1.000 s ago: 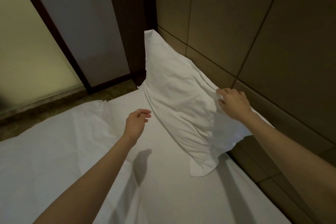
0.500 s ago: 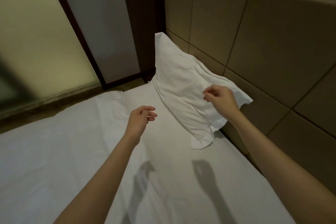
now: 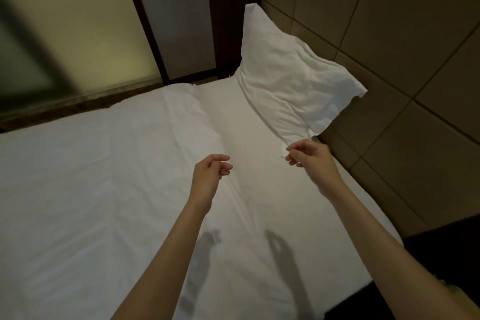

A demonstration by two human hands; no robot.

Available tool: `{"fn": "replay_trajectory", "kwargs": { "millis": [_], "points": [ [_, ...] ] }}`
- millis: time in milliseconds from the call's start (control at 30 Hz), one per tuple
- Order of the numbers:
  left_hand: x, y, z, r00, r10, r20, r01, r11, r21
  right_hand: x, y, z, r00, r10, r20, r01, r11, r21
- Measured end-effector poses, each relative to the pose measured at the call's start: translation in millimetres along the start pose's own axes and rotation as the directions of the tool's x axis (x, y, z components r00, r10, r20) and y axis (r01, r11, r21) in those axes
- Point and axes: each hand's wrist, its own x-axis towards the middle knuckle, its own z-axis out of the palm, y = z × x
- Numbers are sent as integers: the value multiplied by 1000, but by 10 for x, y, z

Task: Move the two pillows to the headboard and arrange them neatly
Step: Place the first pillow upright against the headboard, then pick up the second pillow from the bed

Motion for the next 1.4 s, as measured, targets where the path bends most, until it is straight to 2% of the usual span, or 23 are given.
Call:
{"fn": "replay_trajectory", "kwargs": {
  "millis": [267,433,600,833,967,1133,1400],
  "points": [
    [-502,-288,-46,997,-3,-80,0,999,-39,-421,134,-16,999,43,32,-44,998,37],
    [-833,-540,-40,989,-32,-148,27,999,-37,-604,298,-20,990,93,106,-98,994,40],
    [-1216,-865,-288,963,-108,-247,98,994,-54,-805,498,248,961,149,234,-152,988,-4],
    [-1701,-1272,-861,907,-190,-376,157,981,-116,-1258,568,911,889,173,423,-156,985,-74],
    [-1980,-1453,-1314,881,-202,-429,162,978,-128,-1512,494,1414,850,173,497,-116,983,-144],
    [-2478,-1787,-2311,849,-189,-493,160,982,-100,-2144,365,2349,813,138,566,-59,986,-155],
    [-3214,-2174,-3820,792,-238,-562,208,971,-118,-3237,221,3662,794,163,585,-92,984,-149]
  ]
}}
